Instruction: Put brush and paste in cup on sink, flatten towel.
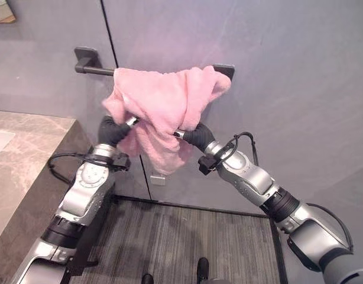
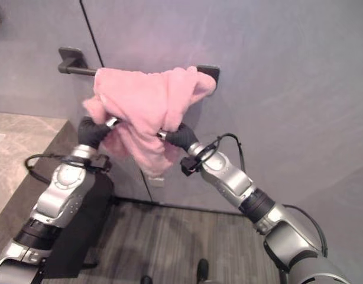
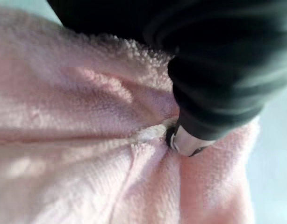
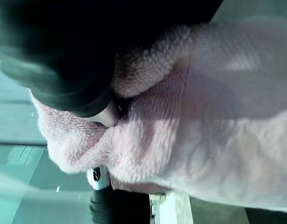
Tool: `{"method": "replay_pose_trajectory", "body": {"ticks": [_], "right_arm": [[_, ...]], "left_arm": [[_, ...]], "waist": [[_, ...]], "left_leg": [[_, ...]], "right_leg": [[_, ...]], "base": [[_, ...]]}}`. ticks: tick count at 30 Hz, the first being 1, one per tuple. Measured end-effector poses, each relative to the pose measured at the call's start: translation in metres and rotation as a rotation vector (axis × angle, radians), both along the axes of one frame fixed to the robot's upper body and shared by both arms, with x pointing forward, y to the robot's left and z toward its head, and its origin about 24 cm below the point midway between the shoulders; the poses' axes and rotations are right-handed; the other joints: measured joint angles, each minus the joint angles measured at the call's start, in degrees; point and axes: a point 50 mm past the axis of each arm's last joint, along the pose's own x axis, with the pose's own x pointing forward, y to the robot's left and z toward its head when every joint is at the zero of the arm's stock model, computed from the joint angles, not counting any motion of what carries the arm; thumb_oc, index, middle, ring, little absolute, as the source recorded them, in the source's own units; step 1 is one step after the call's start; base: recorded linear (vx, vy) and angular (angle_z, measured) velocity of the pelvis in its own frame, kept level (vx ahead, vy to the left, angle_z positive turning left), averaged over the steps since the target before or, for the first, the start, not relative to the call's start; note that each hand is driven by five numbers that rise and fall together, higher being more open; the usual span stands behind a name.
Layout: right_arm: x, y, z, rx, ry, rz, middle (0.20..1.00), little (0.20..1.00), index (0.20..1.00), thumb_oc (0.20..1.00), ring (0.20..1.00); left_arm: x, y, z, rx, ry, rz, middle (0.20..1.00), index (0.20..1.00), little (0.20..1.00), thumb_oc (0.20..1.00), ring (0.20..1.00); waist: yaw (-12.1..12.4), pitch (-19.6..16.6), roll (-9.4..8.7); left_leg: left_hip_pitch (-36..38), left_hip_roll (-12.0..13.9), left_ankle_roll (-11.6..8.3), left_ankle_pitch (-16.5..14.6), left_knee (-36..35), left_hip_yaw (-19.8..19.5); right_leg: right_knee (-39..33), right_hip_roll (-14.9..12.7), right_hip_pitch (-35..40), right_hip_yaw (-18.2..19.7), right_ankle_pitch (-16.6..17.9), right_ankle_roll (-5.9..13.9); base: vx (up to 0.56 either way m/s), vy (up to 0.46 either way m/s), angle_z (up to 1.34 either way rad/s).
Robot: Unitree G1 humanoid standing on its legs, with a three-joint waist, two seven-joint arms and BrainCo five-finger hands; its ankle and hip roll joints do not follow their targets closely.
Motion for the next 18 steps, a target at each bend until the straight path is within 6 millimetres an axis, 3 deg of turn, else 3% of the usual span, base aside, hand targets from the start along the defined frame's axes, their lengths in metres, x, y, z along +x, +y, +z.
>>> {"method": "replay_pose_trajectory", "body": {"ticks": [6,11,12,13,14,15,16,18], "right_arm": [[-0.001,0.016,0.001,0.004,-0.004,0.044,0.200,0.200,0.200,0.200,0.200],[0.011,0.030,-0.027,-0.011,0.116,-0.005,0.200,0.200,0.200,0.200,0.200],[0.012,0.031,-0.031,-0.012,0.132,-0.012,0.382,0.382,0.382,0.382,0.382],[0.012,0.032,-0.033,-0.016,0.141,-0.015,0.536,0.536,0.536,0.536,0.536],[0.012,0.032,-0.034,-0.024,0.145,-0.018,1.000,1.000,1.000,1.000,1.000],[0.011,0.034,-0.037,-0.049,0.139,-0.025,1.000,1.000,1.000,1.000,1.000],[0.011,0.034,-0.038,-0.058,0.136,-0.027,1.000,1.000,1.000,1.000,1.000],[0.012,0.033,-0.039,-0.074,0.132,-0.033,1.000,1.000,1.000,1.000,1.000]], "left_arm": [[-0.005,0.014,-0.006,0.044,0.009,0.079,0.200,0.200,0.200,0.200,0.200],[0.000,0.026,-0.024,0.041,0.084,0.138,0.200,0.200,0.200,0.200,0.200],[0.001,0.028,-0.028,0.043,0.103,0.145,0.200,0.200,0.200,0.200,0.200],[0.002,0.028,-0.032,0.041,0.118,0.148,0.247,0.247,0.247,0.247,0.247],[0.003,0.030,-0.036,0.040,0.136,0.154,0.482,0.482,0.482,0.482,0.482],[0.005,0.033,-0.047,0.052,0.185,0.172,0.893,0.893,0.893,0.893,0.893],[0.006,0.035,-0.051,0.057,0.206,0.182,1.000,1.000,1.000,1.000,1.000],[0.007,0.038,-0.061,0.061,0.247,0.205,1.000,1.000,1.000,1.000,1.000]], "waist": [[1.9,-0.1,-0.22],[2.7,-0.3,-0.55],[2.7,-0.3,-0.55],[2.7,-0.3,-0.55],[2.7,-0.3,-0.55],[2.6,-0.3,-0.55],[2.6,-0.3,-0.57],[2.5,-0.3,-0.57]], "left_leg": [[-0.1,0.0,-0.05,0.0,0.0,-0.3],[-0.1,-0.1,-0.06,0.0,0.0,-0.3],[-0.1,-0.1,-0.06,0.0,0.0,-0.2],[-0.1,-0.1,-0.06,0.0,0.0,-0.2],[-0.1,-0.1,-0.06,0.0,0.0,-0.2],[-0.1,-0.1,-0.06,0.0,0.0,0.0],[-0.1,-0.1,-0.07,0.0,0.0,0.1],[-0.2,-0.1,-0.07,0.0,0.0,0.4]], "right_leg": [[0.0,-0.1,0.0,-0.4,-0.1,0.03],[0.0,-0.1,0.0,-0.4,-0.2,0.12],[0.0,-0.1,0.0,-0.3,-0.2,0.12],[0.0,-0.1,-0.1,-0.3,-0.2,0.12],[0.0,-0.1,-0.1,-0.3,-0.2,0.12],[0.0,-0.1,-0.1,-0.1,-0.2,0.12],[0.0,0.0,-0.2,0.0,-0.2,0.12],[0.0,0.0,-0.5,0.3,-0.1,0.09]], "base": [[0.00,0.024,0.04],[0.00,0.000,0.00],[0.00,0.000,0.00],[0.00,0.000,0.00],[0.00,0.015,-0.03],[0.01,0.020,-0.04],[0.01,0.015,-0.05],[0.01,0.006,-0.06]]}}
